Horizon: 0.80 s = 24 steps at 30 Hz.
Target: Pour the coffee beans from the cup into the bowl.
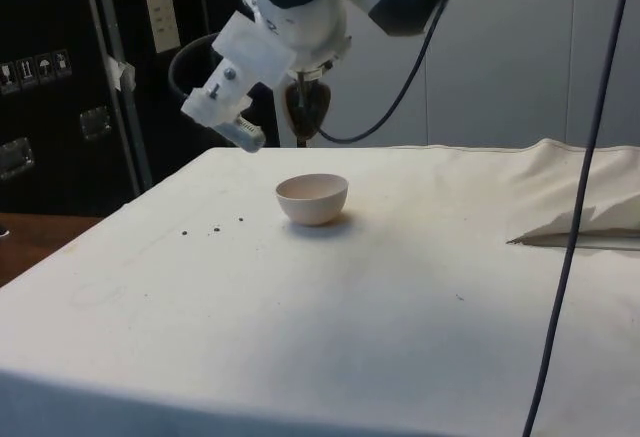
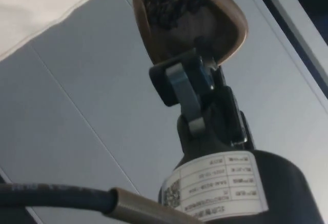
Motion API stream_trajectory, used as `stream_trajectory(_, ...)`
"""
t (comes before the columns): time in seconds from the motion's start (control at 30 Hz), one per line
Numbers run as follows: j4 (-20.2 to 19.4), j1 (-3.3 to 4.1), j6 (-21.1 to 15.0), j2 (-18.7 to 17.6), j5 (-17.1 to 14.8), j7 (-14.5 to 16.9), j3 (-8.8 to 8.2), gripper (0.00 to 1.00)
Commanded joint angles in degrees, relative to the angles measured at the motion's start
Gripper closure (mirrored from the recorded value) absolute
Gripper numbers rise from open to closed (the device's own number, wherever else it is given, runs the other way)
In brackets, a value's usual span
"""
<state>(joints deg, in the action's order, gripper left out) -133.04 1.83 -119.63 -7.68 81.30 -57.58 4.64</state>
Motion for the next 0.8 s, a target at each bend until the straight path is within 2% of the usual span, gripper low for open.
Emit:
stream_trajectory(0.0,-0.23,0.29,1.15,0.11,0.69,-0.74,0.46,1.0)
stream_trajectory(0.1,-0.17,0.34,3.5,0.0,0.97,-1.43,1.78,1.0)
stream_trajectory(0.17,-0.06,0.06,3.67,0.0,0.29,-0.97,2.12,1.0)
stream_trajectory(0.2,-0.17,0.34,4.7,-0.06,1.09,-1.72,2.41,1.0)
stream_trajectory(0.37,-0.11,0.23,7.85,-0.63,1.89,-3.04,4.07,1.0)
stream_trajectory(0.47,-0.11,0.06,8.48,-0.8,1.89,-3.27,4.47,1.0)
stream_trajectory(0.7,0.06,0.29,11.63,-2.01,4.13,-5.5,5.39,1.0)
stream_trajectory(0.77,0.0,0.06,11.75,-2.01,4.01,-5.5,5.56,1.0)
